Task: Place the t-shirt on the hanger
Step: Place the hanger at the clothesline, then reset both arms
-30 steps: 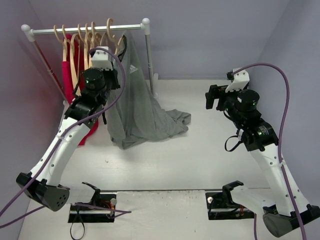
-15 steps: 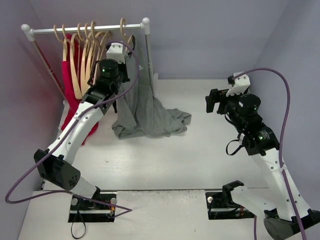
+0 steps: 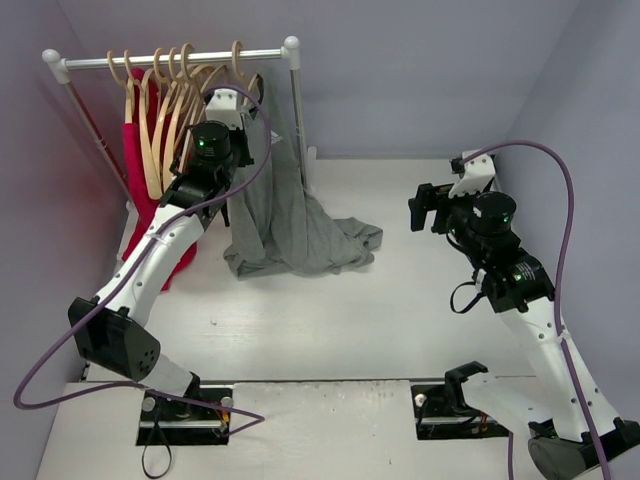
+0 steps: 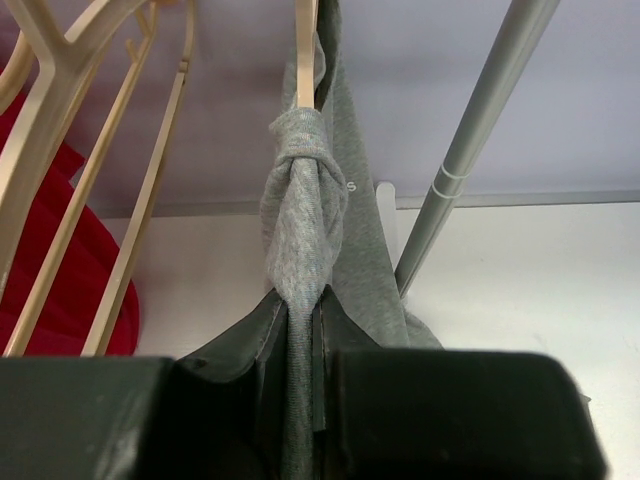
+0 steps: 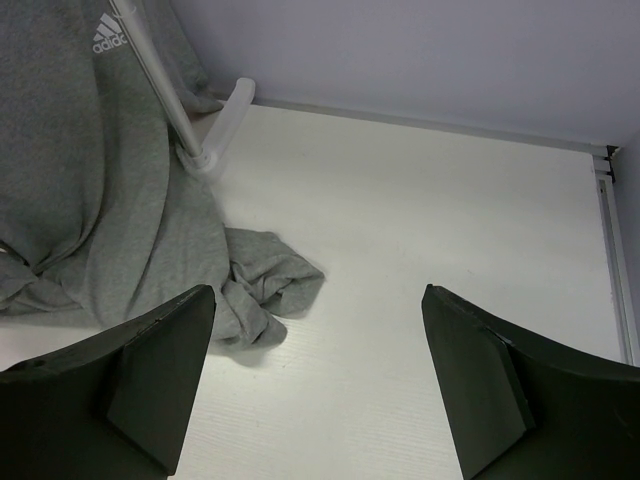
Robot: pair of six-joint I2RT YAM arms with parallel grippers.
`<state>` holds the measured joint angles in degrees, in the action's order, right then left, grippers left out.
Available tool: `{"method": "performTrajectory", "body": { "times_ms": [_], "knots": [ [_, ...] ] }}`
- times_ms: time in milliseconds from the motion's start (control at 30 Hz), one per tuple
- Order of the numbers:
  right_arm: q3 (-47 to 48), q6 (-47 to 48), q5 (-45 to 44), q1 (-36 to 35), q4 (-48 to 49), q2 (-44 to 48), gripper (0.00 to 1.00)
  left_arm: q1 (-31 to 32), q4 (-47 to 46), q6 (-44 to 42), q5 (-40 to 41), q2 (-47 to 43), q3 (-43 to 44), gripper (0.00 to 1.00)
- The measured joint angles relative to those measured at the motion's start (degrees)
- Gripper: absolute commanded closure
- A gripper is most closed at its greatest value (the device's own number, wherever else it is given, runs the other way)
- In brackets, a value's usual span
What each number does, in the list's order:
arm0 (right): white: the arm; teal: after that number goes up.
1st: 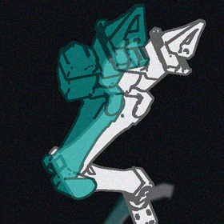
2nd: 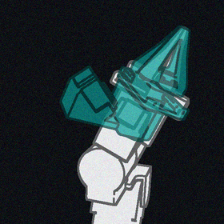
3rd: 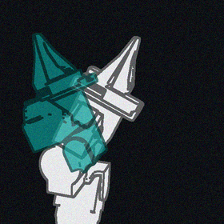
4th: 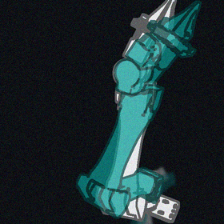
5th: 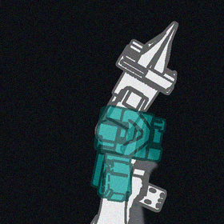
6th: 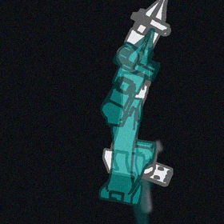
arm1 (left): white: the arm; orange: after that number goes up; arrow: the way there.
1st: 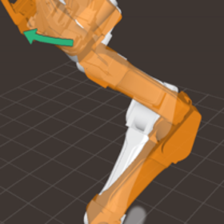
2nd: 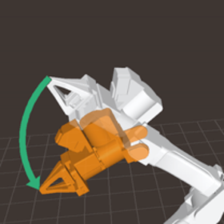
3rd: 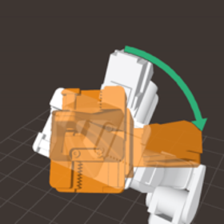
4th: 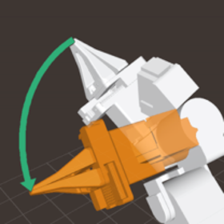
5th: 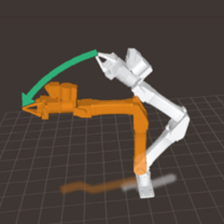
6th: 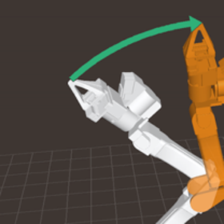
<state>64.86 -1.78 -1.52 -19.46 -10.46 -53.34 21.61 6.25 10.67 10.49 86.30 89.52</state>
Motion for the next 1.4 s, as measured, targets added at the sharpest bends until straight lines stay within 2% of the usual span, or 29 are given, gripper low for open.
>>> {"method": "performTrajectory", "body": {
  "times_ms": [67,100,133,200,233,300,500,600,633,833,1133,1267,1400],
  "knots": [
    [0.00,-0.17,0.09,0.00,0.00,0.00,0.19,-0.26,0.28,0.03,-0.24,0.40,0.06,1.00],
    [0.00,-0.24,0.21,0.00,0.00,0.00,0.19,-0.33,0.37,0.03,-0.35,0.74,0.30,0.94],
    [0.00,-0.34,0.31,0.00,0.00,0.00,0.19,-0.35,0.46,0.03,-0.43,1.10,0.73,0.92],
    [-0.07,-0.49,0.46,0.00,0.00,0.05,0.19,-0.36,0.86,0.09,-0.69,1.77,1.52,0.69],
    [-0.17,-0.58,0.48,0.00,0.00,0.16,0.18,-0.36,0.93,0.25,-1.01,1.92,1.71,0.61],
    [-0.48,-0.82,0.49,0.00,0.01,0.53,0.18,-0.36,1.01,0.64,-1.36,1.95,1.77,0.53],
    [-1.08,-0.79,0.42,0.00,-0.02,2.03,0.14,-0.36,3.21,0.19,-0.75,-0.49,1.56,0.43],
    [-1.12,-0.65,0.14,0.02,0.01,2.59,0.04,-0.36,6.62,-1.10,-0.14,-4.49,1.53,0.32],
    [-1.12,-0.61,-0.20,0.02,0.00,2.72,0.00,-0.36,8.11,-1.70,-0.05,-6.38,1.53,0.32],
    [-1.13,-0.81,-3.89,0.04,-0.02,3.56,0.00,-0.36,16.59,-4.98,0.49,-21.86,-0.75,0.31],
    [-5.34,0.33,-8.60,0.04,0.73,8.84,0.00,-0.36,27.77,-5.57,5.86,-53.16,-17.54,0.30],
    [-7.37,-0.19,-10.77,0.04,0.91,10.14,0.00,-0.36,31.93,-4.67,8.86,-61.04,-23.63,0.29],
    [-7.39,-1.23,-13.33,0.04,1.80,9.76,0.00,-0.36,34.92,-3.20,10.60,-63.93,-27.90,0.29]
  ]
}}
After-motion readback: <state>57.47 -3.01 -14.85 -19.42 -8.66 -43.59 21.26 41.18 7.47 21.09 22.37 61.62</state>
